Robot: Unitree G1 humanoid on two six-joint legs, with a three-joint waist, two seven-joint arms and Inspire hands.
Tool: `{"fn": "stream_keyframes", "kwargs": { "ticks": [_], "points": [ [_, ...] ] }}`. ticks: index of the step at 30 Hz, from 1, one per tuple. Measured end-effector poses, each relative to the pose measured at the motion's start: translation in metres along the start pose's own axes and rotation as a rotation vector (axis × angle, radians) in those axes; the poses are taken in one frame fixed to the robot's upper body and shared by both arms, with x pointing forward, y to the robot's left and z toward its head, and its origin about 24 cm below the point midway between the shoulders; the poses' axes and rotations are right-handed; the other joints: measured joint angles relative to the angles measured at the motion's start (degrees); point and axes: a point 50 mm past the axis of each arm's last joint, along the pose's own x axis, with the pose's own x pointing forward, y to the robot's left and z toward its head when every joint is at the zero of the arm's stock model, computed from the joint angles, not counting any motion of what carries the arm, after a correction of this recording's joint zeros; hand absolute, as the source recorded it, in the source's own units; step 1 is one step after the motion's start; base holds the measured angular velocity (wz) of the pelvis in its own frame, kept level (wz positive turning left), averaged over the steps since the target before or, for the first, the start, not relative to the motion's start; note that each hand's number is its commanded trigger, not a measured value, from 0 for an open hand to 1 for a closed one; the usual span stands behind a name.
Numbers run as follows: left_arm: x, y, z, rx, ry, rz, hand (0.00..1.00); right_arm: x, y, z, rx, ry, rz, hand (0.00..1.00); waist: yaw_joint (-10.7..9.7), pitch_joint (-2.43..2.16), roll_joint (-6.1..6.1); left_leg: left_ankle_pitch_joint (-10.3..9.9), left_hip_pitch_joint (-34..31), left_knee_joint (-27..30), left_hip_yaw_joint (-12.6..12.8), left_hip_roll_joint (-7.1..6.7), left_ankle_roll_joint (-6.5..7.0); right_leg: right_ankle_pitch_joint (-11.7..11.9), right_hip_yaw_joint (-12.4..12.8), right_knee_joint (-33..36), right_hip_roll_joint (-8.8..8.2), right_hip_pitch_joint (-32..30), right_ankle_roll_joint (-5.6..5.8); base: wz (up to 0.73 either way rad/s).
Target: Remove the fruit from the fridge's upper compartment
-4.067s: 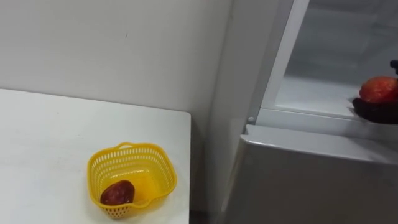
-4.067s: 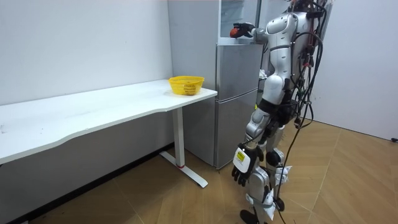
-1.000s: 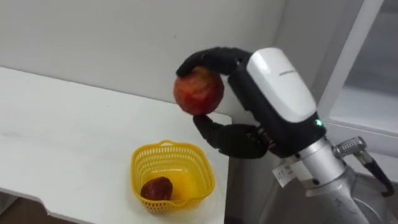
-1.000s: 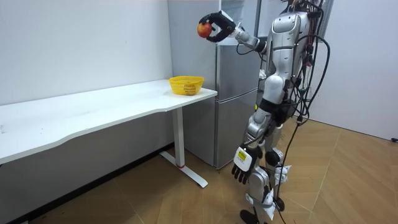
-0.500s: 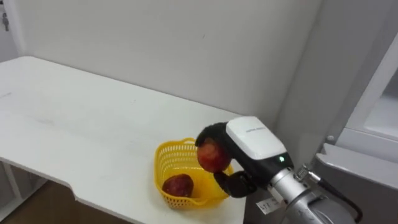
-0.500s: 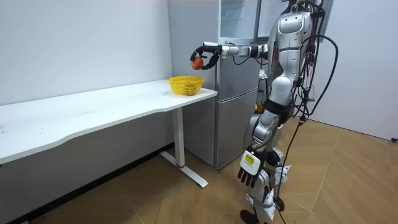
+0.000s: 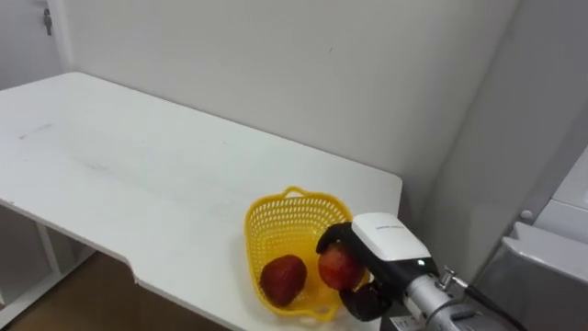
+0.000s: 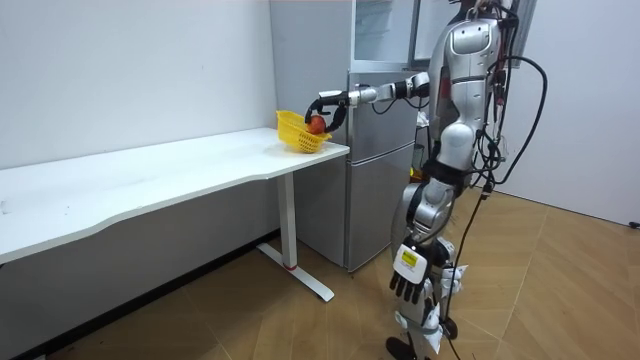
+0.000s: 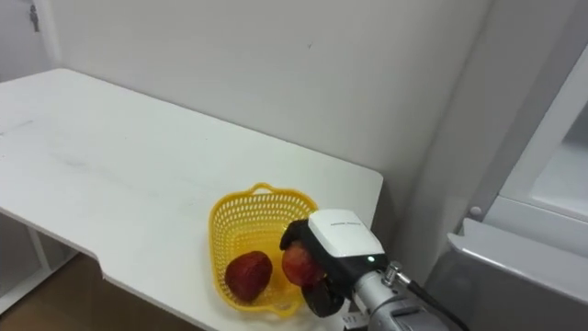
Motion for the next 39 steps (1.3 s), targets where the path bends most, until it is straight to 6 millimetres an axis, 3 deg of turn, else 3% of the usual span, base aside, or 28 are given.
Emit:
{"fn": "stream_keyframes", "kwargs": {
  "ticks": [7,16,39],
  "points": [
    [0.0,0.0,0.0,0.005,0.0,0.001,0.0,0.0,0.002,-0.005,0.019,0.026,0.012,0.0,0.0,0.36,0.53,0.0,-0.5,0.6,0.0,-0.13,0.0,0.0,0.1,0.0,-0.06,-0.1,0.0,0.0],
    [0.0,0.002,0.003,0.001,-0.013,0.005,0.0,0.0,0.002,-0.004,0.019,0.024,0.018,0.0,0.0,0.11,0.19,0.0,-1.1,0.9,-0.1,-0.15,-0.02,0.0,-0.3,0.0,-0.05,-0.3,0.0,0.0],
    [0.0,0.001,-0.002,-0.012,0.005,0.006,0.0,0.012,-0.02,0.004,0.048,-0.013,-0.043,0.0,-0.4,0.06,0.2,0.1,-1.3,0.9,0.0,-0.16,-0.05,0.0,0.0,0.0,-0.09,-0.9,0.0,0.0]
  ]
}}
